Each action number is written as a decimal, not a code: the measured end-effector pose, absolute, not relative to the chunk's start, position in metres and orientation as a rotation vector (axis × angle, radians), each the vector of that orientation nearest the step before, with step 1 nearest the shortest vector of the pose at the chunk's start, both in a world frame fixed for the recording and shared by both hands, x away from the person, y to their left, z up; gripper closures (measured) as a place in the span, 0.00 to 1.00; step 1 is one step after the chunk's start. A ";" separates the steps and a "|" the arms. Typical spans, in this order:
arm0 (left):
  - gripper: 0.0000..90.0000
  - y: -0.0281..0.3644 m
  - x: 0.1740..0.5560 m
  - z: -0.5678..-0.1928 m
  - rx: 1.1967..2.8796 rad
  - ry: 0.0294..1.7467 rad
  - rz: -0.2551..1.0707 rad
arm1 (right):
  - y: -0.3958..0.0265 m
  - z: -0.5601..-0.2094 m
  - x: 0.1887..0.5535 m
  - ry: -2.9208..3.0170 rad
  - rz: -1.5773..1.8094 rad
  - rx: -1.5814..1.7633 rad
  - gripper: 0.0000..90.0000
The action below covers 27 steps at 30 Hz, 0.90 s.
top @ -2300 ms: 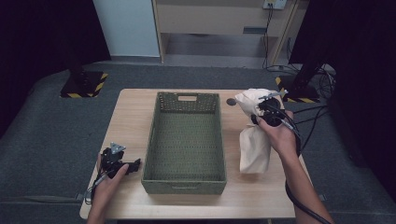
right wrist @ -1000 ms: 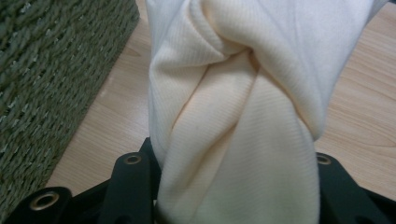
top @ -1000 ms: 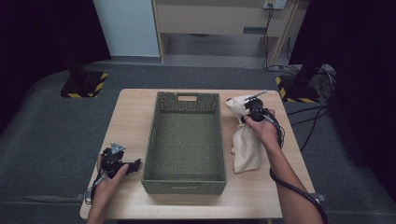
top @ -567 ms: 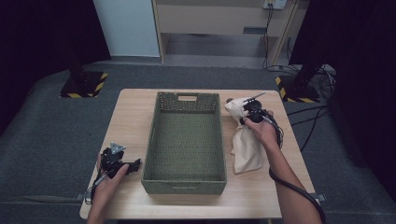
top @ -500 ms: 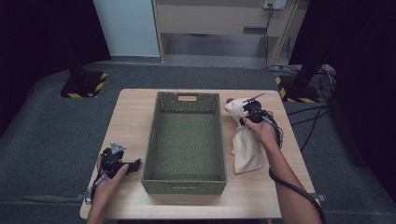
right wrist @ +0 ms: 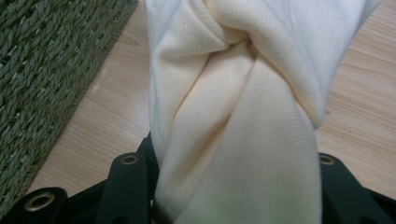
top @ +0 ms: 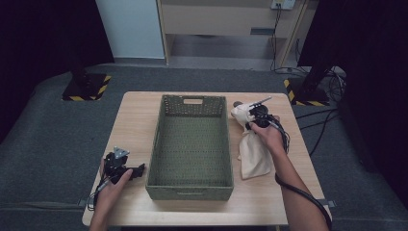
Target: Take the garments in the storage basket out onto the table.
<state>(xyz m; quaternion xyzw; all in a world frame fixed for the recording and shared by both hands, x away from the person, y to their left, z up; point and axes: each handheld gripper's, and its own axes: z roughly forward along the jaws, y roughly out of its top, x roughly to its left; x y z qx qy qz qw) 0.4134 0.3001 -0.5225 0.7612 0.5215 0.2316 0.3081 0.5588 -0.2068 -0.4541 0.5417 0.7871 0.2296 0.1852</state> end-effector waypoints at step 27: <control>0.00 0.300 0.413 -0.523 2.012 1.379 0.612 | -0.208 -0.463 0.561 2.206 0.662 1.519 0.51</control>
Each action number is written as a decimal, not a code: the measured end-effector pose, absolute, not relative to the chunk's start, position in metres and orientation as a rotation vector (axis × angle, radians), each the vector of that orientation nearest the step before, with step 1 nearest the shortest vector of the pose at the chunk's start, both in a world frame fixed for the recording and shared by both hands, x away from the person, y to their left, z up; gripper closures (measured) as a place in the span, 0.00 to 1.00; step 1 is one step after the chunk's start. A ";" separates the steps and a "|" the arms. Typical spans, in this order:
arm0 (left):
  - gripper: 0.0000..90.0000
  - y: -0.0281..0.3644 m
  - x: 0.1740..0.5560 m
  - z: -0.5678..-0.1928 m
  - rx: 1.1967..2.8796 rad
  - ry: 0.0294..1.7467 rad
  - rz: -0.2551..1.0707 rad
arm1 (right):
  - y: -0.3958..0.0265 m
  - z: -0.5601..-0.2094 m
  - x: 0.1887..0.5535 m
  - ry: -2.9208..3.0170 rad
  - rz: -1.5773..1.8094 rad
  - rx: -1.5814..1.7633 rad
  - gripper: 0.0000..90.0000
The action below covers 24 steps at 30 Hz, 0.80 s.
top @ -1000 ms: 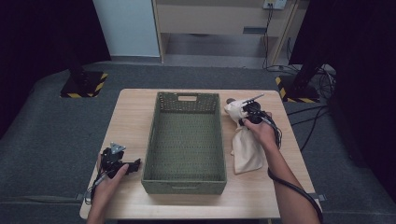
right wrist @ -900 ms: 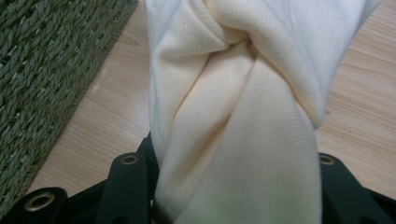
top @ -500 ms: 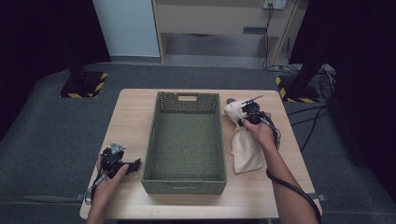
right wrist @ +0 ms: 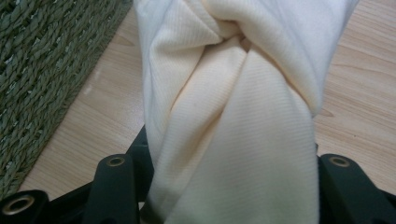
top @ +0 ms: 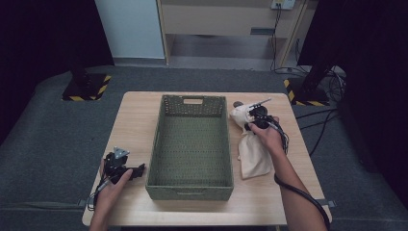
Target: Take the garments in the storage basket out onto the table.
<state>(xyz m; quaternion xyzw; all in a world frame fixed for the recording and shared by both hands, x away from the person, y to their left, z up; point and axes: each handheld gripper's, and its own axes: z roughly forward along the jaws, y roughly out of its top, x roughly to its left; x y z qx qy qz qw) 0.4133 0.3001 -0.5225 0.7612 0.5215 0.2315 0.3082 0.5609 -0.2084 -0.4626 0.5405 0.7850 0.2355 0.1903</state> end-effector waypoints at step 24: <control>0.00 0.300 0.413 -0.523 2.012 1.379 0.612 | -0.213 -0.461 0.555 2.180 0.707 1.470 0.10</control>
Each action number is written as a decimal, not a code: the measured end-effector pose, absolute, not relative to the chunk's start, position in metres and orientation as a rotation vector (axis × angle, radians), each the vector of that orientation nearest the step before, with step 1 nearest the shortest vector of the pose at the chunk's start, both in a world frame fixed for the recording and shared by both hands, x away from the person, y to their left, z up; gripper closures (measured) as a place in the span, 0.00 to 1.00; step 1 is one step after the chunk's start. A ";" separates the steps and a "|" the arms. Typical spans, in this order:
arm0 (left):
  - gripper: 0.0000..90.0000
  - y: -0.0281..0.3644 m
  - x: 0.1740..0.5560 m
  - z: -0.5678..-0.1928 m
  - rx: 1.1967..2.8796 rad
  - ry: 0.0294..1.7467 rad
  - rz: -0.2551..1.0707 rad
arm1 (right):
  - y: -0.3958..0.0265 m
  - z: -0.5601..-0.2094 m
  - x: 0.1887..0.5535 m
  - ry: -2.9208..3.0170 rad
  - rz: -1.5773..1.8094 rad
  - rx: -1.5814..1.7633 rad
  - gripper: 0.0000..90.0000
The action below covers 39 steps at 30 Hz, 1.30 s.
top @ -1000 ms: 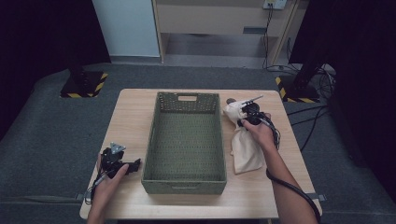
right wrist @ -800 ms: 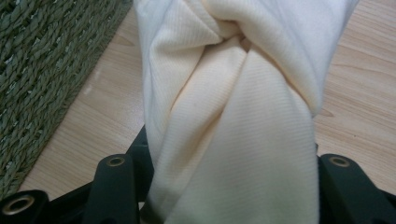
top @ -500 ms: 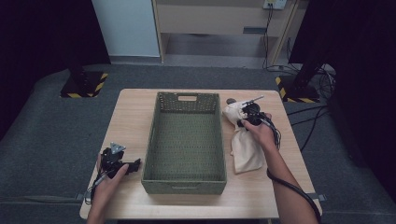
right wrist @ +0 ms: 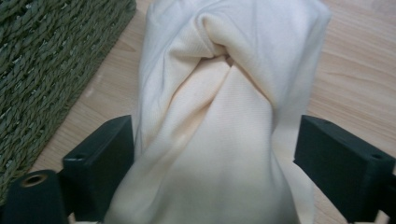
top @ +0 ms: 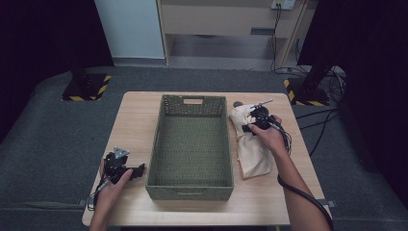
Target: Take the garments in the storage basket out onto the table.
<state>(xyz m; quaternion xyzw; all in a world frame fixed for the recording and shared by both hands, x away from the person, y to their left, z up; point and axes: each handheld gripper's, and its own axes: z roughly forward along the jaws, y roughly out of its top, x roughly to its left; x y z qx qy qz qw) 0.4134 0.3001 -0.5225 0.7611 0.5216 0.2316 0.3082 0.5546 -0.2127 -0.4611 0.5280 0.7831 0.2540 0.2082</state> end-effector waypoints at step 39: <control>0.00 0.300 0.413 -0.523 2.012 1.379 0.612 | -0.221 -0.429 0.510 2.110 0.904 1.387 0.04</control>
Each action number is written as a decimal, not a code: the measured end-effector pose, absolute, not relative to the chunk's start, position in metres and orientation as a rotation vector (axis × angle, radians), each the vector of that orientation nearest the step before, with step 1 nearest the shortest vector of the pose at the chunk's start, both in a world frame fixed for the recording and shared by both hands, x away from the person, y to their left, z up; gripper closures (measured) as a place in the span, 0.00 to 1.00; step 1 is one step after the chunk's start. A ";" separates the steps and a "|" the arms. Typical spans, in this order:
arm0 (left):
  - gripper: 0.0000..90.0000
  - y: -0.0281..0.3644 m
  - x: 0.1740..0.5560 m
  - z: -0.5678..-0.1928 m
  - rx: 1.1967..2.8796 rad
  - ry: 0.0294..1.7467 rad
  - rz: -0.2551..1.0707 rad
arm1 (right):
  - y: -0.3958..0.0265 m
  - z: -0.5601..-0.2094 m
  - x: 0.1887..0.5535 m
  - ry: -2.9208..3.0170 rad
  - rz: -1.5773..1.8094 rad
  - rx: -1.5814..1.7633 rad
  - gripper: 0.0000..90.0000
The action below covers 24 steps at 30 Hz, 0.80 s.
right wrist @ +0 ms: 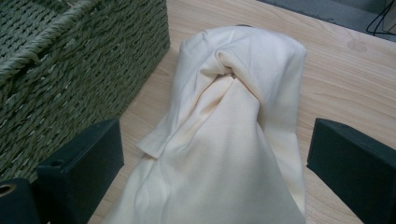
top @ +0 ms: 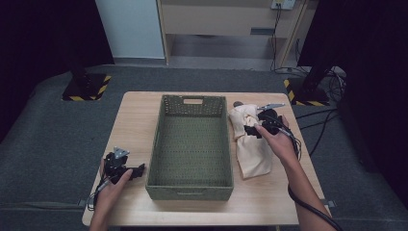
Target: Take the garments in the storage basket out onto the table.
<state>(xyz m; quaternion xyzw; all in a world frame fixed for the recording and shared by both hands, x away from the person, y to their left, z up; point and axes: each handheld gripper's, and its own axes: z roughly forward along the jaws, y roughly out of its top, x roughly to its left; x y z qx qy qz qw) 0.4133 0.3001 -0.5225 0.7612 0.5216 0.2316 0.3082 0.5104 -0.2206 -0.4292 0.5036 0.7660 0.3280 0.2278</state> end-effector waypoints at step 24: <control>0.00 0.300 0.413 -0.523 2.012 1.379 0.612 | -0.229 -0.423 0.458 2.115 0.956 1.282 0.04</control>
